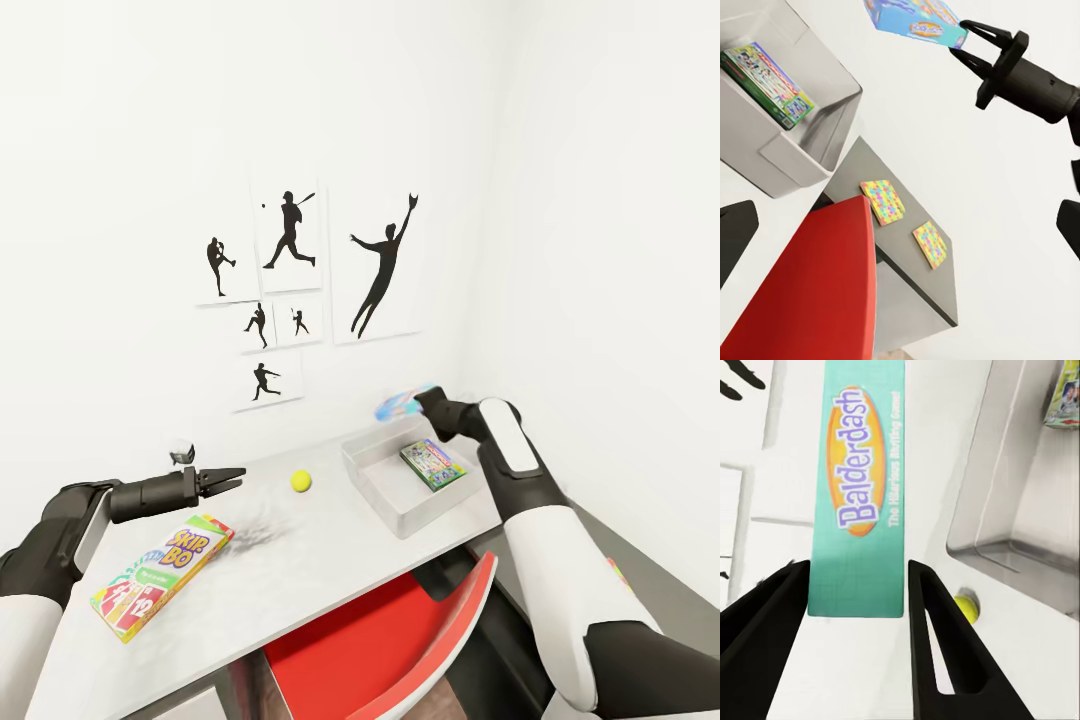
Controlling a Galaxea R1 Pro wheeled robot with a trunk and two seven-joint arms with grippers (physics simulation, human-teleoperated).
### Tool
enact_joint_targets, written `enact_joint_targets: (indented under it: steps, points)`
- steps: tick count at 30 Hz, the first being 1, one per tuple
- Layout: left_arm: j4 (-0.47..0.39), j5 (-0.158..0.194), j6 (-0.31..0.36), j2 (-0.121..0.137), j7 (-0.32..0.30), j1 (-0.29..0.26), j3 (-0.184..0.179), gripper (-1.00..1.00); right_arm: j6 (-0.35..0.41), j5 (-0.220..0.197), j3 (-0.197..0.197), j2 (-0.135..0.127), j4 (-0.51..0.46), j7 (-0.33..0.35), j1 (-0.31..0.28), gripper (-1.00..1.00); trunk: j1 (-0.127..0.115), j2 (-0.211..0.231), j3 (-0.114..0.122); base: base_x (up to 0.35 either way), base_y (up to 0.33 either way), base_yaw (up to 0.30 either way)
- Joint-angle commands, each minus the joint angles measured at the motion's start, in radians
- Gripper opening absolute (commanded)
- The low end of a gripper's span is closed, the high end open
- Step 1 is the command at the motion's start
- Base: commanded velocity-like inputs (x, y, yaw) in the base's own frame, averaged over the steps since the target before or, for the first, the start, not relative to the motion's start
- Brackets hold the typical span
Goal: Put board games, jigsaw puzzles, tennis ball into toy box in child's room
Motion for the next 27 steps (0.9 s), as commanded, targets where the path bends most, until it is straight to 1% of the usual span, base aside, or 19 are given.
enact_joint_targets:
  steps: [1, 5, 8, 13, 27]
  points:
    - [0.000, 0.002, 0.010, 0.000, -0.002, 0.000, 0.000, 1.00, -0.001, -0.009, 0.001, 0.001, 0.000, -0.024, -0.001, -1.00, 0.001, -0.001, -0.001, 0.000, 0.000, 0.000]
    - [0.000, 0.002, 0.010, 0.000, -0.002, 0.000, 0.000, 1.00, -0.001, -0.014, 0.003, 0.004, 0.006, -0.063, -0.001, -1.00, 0.001, -0.001, -0.001, 0.000, 0.000, 0.000]
    - [0.000, 0.002, 0.010, 0.000, -0.002, 0.000, -0.001, 1.00, -0.001, -0.014, 0.002, 0.004, 0.021, -0.074, -0.001, -1.00, 0.001, -0.001, -0.001, 0.000, 0.000, 0.000]
    - [0.000, 0.002, 0.010, 0.000, -0.002, 0.000, -0.001, 1.00, -0.002, -0.014, 0.004, 0.005, 0.098, -0.078, -0.001, -1.00, 0.001, -0.001, -0.001, 0.000, 0.000, 0.000]
    - [0.000, 0.001, 0.010, -0.001, 0.000, 0.000, -0.002, 1.00, -0.014, -0.008, 0.003, 0.006, 0.205, -0.071, -0.001, -1.00, 0.001, -0.001, -0.001, 0.000, 0.000, 0.000]
